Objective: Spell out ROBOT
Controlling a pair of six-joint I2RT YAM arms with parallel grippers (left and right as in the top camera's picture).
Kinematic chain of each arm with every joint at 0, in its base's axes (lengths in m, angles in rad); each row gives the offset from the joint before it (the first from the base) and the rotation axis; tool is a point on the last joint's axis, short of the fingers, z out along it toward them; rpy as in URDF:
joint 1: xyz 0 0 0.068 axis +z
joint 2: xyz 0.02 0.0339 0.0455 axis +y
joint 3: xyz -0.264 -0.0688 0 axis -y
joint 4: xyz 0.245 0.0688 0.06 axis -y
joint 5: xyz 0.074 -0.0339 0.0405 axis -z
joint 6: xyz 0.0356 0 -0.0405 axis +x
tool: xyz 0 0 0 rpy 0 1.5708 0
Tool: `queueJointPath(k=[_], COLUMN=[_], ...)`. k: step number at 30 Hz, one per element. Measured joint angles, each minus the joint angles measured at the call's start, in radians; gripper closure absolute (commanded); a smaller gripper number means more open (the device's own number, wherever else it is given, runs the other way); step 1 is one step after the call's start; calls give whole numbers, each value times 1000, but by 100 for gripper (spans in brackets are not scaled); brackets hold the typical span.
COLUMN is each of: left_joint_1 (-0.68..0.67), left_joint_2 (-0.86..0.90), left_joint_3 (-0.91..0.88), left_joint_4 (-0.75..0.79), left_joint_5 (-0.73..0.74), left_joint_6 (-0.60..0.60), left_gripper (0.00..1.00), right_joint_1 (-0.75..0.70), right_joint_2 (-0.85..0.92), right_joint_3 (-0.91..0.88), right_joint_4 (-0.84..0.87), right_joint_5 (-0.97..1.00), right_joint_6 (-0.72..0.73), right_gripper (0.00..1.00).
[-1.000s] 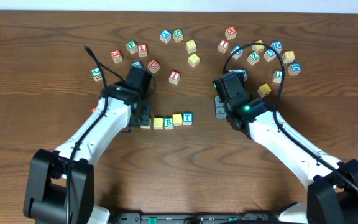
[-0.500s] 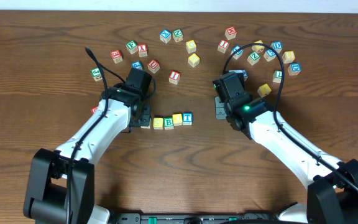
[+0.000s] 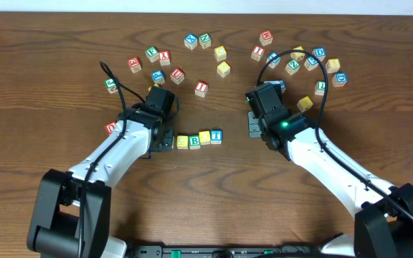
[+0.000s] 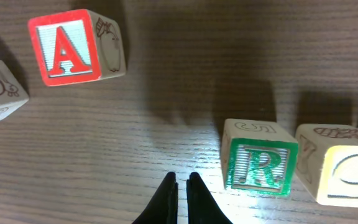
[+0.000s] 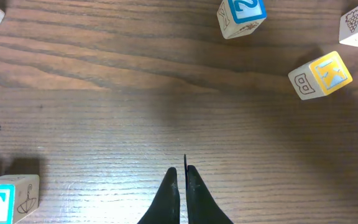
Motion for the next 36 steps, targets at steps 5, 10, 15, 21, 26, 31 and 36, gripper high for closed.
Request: queueJointPath(k=[5, 10, 15, 21, 26, 31, 36], left_joint_1=[0, 0, 0, 0, 0, 0, 0], left_joint_2=[0, 0, 0, 0, -1, -1, -1], left_joint_3=[0, 0, 0, -2, -8, -9, -12], left_joint_4=[21, 23, 23, 24, 27, 38, 56], left_joint_5=[37, 54, 80, 90, 90, 82, 71], left_joint_6=[1, 1, 2, 2, 2, 2, 5], left_gripper=[93, 93, 93, 93, 93, 93, 93], right_joint_1=[0, 0, 0, 0, 0, 0, 0], right_joint_2=[0, 0, 0, 0, 0, 0, 0], right_joint_3=[0, 0, 0, 0, 0, 0, 0], right_joint_4=[0, 0, 0, 0, 0, 0, 1], right_joint_5=[0, 0, 0, 0, 0, 0, 0], right_joint_6=[0, 0, 0, 0, 0, 0, 0], right_gripper=[99, 99, 99, 99, 99, 99, 99])
